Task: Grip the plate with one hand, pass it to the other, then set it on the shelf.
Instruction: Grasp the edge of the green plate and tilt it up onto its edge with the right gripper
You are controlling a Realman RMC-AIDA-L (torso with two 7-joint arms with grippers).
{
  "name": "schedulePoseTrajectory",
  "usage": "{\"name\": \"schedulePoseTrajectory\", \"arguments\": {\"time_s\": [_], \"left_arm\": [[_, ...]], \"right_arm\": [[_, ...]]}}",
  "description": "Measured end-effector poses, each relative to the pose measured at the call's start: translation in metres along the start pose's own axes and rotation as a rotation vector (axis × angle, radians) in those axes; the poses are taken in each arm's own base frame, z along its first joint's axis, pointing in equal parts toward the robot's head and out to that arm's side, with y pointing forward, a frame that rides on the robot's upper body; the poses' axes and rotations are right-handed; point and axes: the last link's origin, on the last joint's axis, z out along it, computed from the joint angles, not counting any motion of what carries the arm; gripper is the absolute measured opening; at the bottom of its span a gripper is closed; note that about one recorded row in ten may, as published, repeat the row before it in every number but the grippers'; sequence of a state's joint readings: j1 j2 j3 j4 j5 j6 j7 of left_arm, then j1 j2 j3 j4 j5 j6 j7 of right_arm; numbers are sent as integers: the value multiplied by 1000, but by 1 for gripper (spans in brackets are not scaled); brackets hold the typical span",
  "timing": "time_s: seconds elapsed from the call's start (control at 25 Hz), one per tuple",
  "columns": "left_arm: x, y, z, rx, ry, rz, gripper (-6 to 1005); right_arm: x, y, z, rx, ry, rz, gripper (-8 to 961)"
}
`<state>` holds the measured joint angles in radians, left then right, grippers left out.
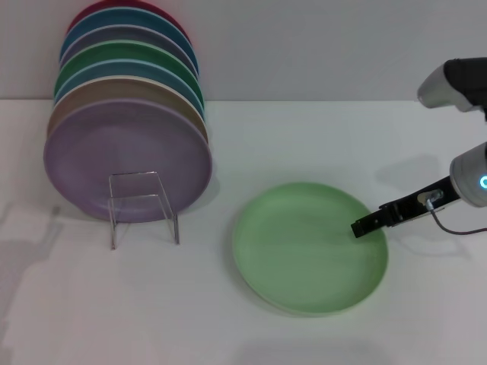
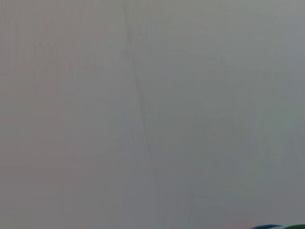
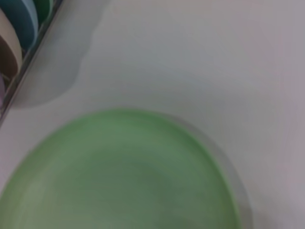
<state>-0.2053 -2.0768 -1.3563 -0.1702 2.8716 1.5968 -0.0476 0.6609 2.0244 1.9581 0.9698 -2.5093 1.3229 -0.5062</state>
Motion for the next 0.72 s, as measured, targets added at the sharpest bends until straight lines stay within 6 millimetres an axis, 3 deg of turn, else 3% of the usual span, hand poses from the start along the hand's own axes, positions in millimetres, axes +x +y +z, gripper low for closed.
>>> {"name": "schedulePoseTrajectory", "arguments": {"time_s": [0.72], "left_arm": [[1,-1,3,0,10,1,803]], "right_arm": [[1,6,11,18,38,-20,761]]}}
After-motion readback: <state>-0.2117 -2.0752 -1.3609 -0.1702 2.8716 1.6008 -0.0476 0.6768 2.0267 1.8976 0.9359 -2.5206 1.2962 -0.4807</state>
